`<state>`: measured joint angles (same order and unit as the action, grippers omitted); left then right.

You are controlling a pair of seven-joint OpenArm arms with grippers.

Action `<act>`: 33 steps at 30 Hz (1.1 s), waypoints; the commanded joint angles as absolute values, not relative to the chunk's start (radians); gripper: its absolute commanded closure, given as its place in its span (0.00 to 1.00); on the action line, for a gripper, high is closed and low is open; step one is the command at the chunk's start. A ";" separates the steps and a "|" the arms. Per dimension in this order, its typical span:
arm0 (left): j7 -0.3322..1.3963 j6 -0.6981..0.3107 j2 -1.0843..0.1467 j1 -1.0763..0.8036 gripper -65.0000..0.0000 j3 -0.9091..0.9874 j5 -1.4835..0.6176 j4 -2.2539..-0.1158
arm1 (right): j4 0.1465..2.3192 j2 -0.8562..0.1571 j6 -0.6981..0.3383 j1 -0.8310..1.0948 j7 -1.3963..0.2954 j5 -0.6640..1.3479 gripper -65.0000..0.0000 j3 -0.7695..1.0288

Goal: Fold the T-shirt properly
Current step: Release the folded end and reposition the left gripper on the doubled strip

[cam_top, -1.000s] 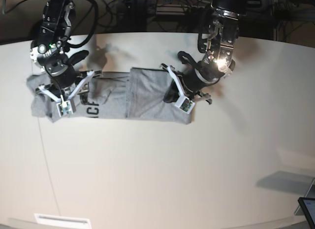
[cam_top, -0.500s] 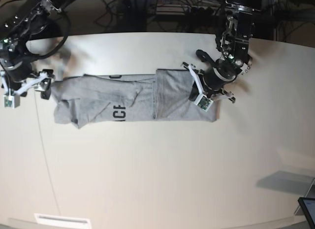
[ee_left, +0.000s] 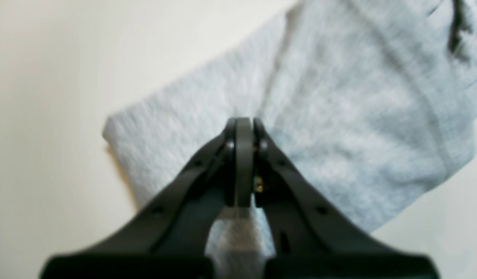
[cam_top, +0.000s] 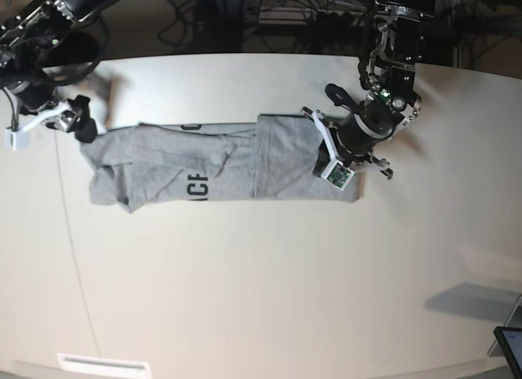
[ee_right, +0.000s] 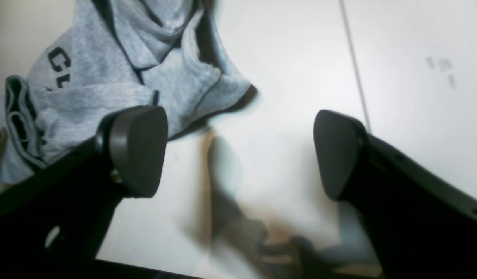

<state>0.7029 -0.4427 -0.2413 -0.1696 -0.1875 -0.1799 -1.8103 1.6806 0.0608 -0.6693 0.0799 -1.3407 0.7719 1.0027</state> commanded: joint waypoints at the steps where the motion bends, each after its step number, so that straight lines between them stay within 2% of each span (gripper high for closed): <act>1: 0.690 -0.438 -0.251 -0.160 1.00 -0.173 -0.183 -1.837 | 1.681 0.036 -0.670 0.071 -1.323 0.820 0.15 1.000; 4: 0.743 -0.438 -0.251 -0.162 1.00 -0.093 -0.182 -1.851 | 1.630 0.013 -0.667 0.071 -1.323 0.874 0.15 1.000; 11: 0.751 -0.438 -0.259 -0.199 1.00 0.114 -0.173 -1.853 | 1.566 -0.012 -0.667 0.064 -1.323 0.891 0.15 0.998; 13: 0.751 -0.438 -0.269 -0.217 1.00 0.151 -0.096 -1.851 | 1.560 -0.012 -0.670 0.061 -1.323 0.891 0.15 0.998; 17: 0.746 -0.441 -0.269 -0.237 1.00 0.151 0.070 -1.837 | 1.560 -0.012 -0.670 0.042 -1.323 0.891 0.15 0.995; 21: 0.746 -0.441 -0.269 -0.240 1.00 0.154 0.136 -1.788 | 1.560 -0.012 -0.670 0.042 -1.322 0.891 0.15 0.937; 28: 0.737 -0.443 -0.269 -0.225 1.00 0.153 0.134 -1.679 | 1.560 -0.012 -0.670 0.033 -1.314 0.891 0.15 0.901; 33: 0.691 -0.449 -0.274 -0.197 1.00 0.151 0.021 -1.610 | 1.560 -0.012 -0.668 0.030 -1.317 0.891 0.15 0.900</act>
